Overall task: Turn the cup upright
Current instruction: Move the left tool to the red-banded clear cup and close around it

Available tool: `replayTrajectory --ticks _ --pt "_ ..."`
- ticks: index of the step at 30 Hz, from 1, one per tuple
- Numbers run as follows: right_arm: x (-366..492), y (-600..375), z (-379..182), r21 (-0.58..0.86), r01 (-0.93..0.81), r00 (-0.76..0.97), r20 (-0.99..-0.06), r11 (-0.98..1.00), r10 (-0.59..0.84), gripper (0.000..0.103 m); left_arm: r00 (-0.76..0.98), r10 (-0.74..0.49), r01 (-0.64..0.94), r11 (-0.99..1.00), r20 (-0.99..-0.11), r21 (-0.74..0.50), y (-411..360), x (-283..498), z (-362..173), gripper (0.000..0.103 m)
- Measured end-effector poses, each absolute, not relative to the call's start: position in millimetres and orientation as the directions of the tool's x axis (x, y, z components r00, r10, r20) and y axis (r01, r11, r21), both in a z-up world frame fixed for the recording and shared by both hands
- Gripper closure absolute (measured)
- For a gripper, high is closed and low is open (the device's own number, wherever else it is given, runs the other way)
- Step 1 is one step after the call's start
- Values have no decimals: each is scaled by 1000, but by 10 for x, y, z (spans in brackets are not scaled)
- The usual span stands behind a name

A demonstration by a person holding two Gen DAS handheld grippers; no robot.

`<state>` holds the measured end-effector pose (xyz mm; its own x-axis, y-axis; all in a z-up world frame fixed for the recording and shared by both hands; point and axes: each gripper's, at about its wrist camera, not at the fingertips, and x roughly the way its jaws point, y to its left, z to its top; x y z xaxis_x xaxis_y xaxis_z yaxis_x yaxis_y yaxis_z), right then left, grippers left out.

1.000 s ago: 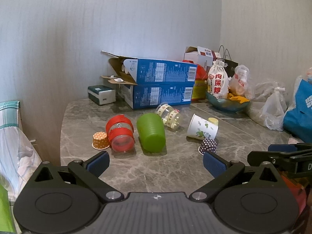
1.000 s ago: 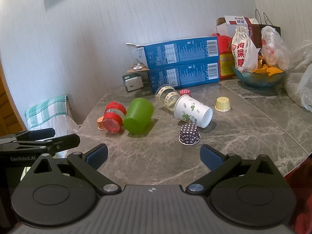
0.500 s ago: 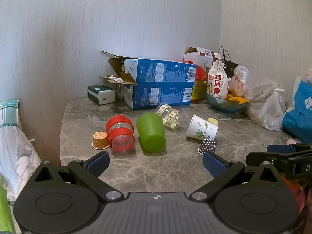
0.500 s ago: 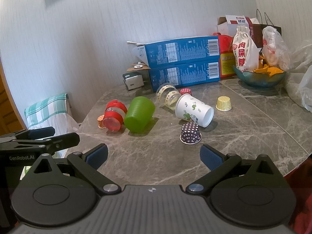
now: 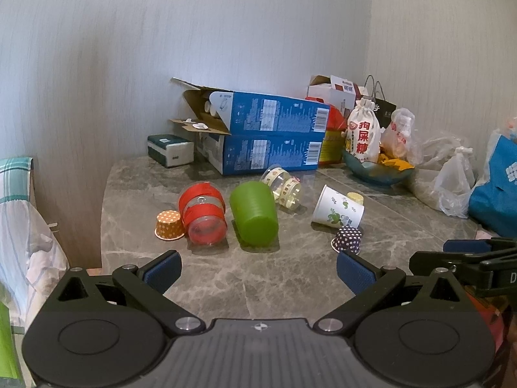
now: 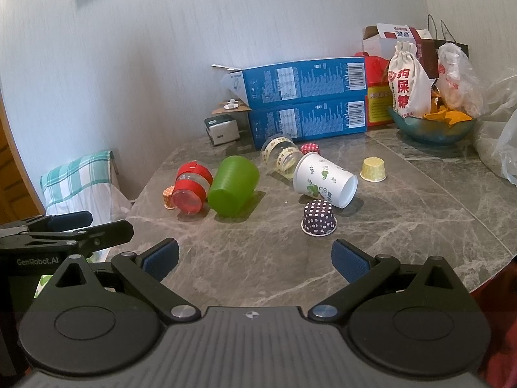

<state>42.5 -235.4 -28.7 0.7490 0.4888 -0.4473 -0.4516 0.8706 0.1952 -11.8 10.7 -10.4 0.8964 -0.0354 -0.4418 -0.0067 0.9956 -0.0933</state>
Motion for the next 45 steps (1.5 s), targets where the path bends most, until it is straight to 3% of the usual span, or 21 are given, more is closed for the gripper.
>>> replayTrajectory --ticks 6,13,23,35,45 --pt "437 -2335 -303 196 -459 743 -450 866 495 1 881 -27 -42 990 -472 -135 230 -16 -115 0" --pt "515 -2456 -331 236 -463 728 -448 854 518 1 741 21 -139 983 -671 -123 558 909 -58 0" --pt "656 -2754 -399 302 -461 706 -444 834 552 1 593 54 -220 971 -803 -97 679 1946 -145 10" --pt "780 -2978 -519 367 -456 688 -433 811 582 1 527 75 -253 965 -847 -72 658 2191 -386 17" --pt "760 -3002 -528 381 -448 683 -438 809 584 1 513 59 -256 963 -856 -87 672 2284 -500 35"
